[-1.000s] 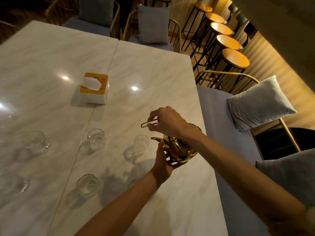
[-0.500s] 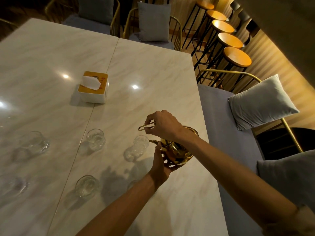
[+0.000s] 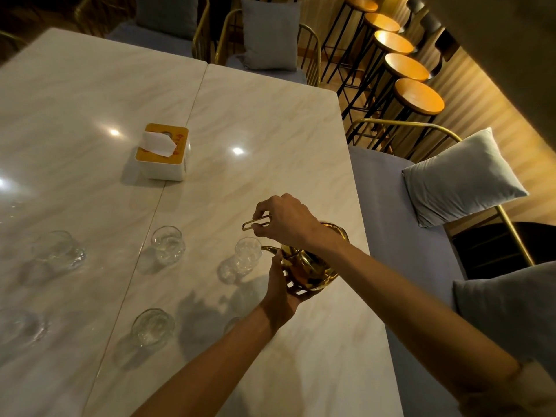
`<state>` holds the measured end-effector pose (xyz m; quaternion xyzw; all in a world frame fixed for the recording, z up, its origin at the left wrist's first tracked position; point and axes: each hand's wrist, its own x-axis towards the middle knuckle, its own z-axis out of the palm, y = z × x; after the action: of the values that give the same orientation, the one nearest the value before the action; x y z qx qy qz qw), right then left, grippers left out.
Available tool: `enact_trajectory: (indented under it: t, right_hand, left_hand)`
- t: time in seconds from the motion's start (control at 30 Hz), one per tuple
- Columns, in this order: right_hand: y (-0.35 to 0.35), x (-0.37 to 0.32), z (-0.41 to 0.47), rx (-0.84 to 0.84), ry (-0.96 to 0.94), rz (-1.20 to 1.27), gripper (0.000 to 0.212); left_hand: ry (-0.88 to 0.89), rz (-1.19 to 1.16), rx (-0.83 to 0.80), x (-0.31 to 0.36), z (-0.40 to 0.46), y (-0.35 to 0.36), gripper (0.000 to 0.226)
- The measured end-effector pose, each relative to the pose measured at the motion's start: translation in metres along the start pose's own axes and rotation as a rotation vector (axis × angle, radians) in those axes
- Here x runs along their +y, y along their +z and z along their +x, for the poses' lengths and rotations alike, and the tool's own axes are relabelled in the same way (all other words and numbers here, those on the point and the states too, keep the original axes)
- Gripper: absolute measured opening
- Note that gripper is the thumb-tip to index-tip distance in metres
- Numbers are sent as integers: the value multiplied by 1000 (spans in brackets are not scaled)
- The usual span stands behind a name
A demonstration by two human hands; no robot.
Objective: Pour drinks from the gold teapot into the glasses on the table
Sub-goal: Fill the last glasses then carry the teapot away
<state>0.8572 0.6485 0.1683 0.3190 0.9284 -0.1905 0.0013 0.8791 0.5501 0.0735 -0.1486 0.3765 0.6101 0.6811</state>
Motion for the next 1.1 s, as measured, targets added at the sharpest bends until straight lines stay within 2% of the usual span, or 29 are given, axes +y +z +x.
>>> enact_trajectory:
  t: [0.43,0.67,0.93,1.1]
  right_hand:
    - [-2,-4,-1,9,-23,-4,30]
    - [-2,1,-9,52,9,28,32]
    - [4,18,-41,206,98,204,29]
    - [11,29,-71,314,170,390,25]
  left_hand:
    - [6,6,-20,1,1,-3,34]
    - [12,83,-4,-3,2,-9,48]
    - [-4,281,108,-2,1,-16,48]
    - [70,401,175,-4,3,-26,63]
